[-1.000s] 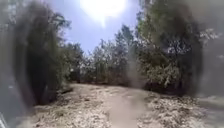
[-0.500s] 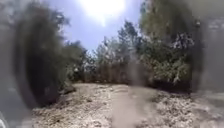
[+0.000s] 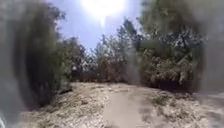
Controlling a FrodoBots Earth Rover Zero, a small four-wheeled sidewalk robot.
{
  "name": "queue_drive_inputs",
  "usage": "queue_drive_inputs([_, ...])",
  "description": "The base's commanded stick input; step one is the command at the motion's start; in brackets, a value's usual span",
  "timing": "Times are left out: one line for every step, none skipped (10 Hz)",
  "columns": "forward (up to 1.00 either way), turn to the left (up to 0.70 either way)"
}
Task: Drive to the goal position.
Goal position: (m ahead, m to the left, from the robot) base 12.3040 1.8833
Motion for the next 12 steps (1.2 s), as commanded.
queue_drive_inputs([0.44,0.02])
queue_drive_inputs([0.44,0.02])
queue_drive_inputs([0.44,0.02])
queue_drive_inputs([0.44,0.02])
queue_drive_inputs([0.44,0.02])
queue_drive_inputs([0.44,0.02])
queue_drive_inputs([0.44,0.02])
queue_drive_inputs([0.44,0.02])
queue_drive_inputs([0.44,0.03])
queue_drive_inputs([0.44,0.05])
queue_drive_inputs([0.44,0.09])
queue_drive_inputs([0.44,0.13])
